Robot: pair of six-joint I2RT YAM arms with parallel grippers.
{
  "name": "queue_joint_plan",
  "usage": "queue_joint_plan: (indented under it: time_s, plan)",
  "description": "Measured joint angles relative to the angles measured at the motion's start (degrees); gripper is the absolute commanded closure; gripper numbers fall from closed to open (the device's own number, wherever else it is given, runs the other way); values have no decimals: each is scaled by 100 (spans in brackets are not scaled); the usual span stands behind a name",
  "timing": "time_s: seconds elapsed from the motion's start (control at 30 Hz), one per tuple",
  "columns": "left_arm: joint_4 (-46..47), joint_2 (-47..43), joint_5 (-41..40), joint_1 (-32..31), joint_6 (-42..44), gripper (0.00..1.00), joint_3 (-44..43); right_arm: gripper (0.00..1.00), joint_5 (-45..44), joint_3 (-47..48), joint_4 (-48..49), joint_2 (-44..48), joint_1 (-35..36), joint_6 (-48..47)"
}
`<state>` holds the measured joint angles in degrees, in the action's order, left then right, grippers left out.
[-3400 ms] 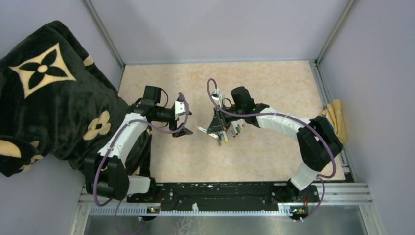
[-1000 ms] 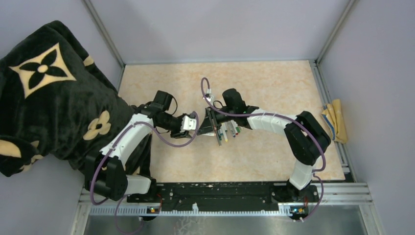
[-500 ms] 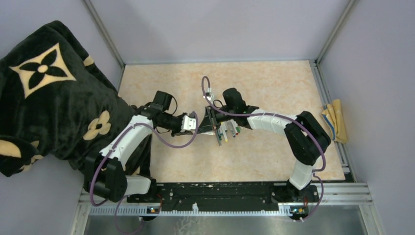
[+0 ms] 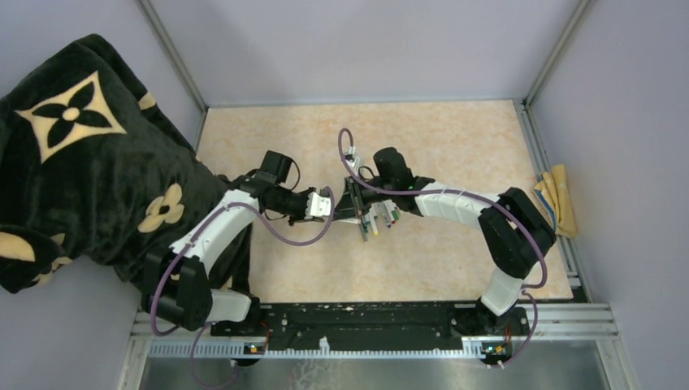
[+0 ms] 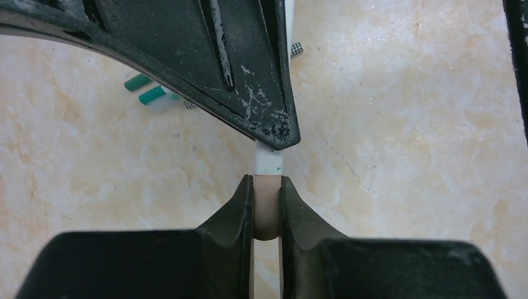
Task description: Open the pen caps
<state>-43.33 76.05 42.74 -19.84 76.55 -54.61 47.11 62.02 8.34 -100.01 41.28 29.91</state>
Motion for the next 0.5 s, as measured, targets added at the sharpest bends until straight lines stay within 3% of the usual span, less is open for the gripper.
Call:
queue_joint_plan:
  time_s: [0.17,0.33,0.5]
  plan:
    - [223,310,39,-39,-46,100,-162,100,-269,-411,39,431,-164,-87]
    - [310,688,-713,673,-66,100,-195,100,-160,-804,-540,1049,-564,-208]
    - [396,874,-876,944,-197,100,-293,100,-514,-879,-977,1456,-708,-442]
